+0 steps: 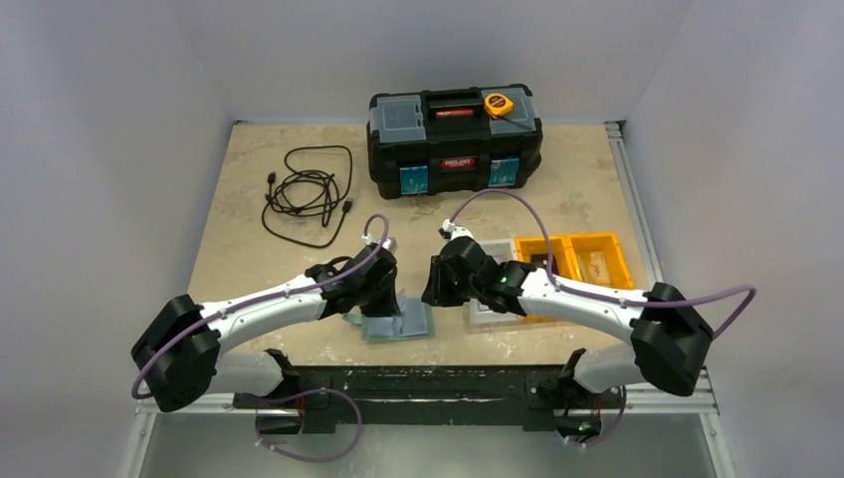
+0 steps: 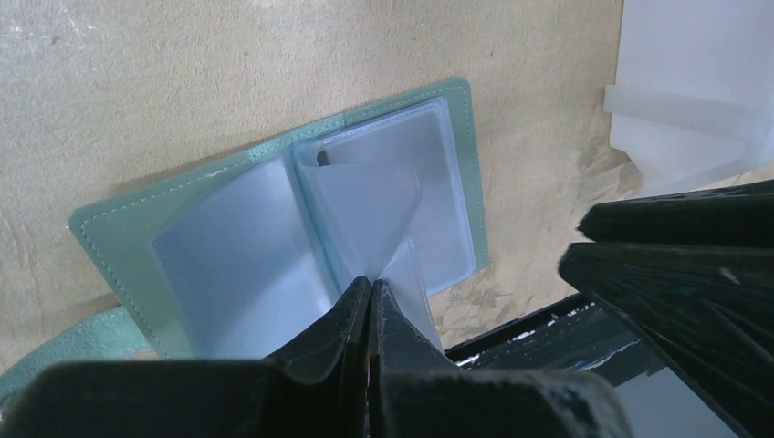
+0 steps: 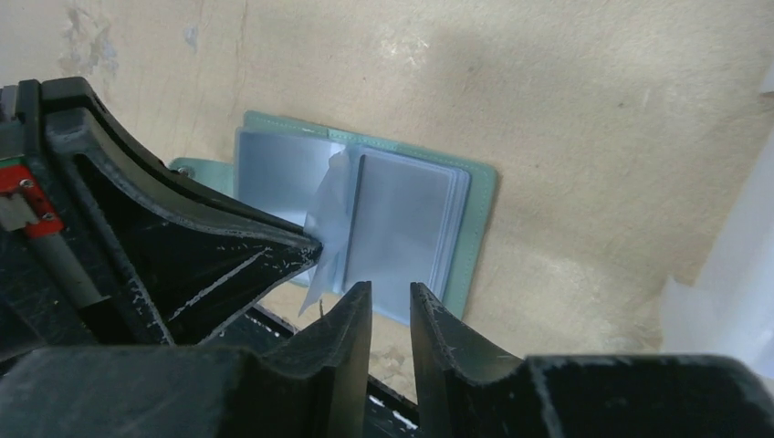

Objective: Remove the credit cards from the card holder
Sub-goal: Remove the credit card from the card holder.

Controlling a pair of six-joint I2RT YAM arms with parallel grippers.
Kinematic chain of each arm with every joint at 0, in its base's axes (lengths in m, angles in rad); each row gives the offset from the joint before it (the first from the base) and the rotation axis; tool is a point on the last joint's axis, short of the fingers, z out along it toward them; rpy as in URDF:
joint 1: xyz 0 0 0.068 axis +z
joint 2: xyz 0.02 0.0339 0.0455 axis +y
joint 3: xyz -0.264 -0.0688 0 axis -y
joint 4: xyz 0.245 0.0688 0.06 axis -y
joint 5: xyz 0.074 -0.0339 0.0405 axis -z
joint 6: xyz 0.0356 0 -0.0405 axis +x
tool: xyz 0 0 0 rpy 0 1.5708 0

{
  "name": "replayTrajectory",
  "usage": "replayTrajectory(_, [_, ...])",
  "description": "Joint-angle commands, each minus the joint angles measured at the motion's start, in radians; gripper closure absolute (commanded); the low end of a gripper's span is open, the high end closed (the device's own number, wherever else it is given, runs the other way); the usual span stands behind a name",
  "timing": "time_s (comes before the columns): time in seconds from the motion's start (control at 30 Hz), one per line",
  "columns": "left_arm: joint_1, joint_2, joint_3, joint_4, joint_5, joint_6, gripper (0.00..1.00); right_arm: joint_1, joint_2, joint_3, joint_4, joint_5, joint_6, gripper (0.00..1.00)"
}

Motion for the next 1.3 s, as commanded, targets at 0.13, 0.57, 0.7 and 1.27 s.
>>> replayTrajectory(0.13, [0.021, -0.049, -0.072, 0.143, 0.069, -0.024, 1.00, 0.018, 0.148, -0.009, 0.168, -0.067, 0.030, 0.85])
replayTrajectory(0.57, [0.026, -0.158, -0.095, 0.038, 0.006, -0.038, 0.67, 0.039, 0.242, 0.010, 0.269, -0.117, 0.043, 0.86])
replayTrajectory(0.7, [0.026, -0.250, -0.065, -0.157, -0.140, -0.068, 0.58, 0.057, 0.253, 0.029, 0.275, -0.126, 0.047, 0.86])
replayTrajectory(1.27, [0.046, -0.450, -0.049, -0.329, -0.148, -0.099, 0.57, 0.145, 0.466, 0.193, 0.279, -0.146, 0.058, 0.88])
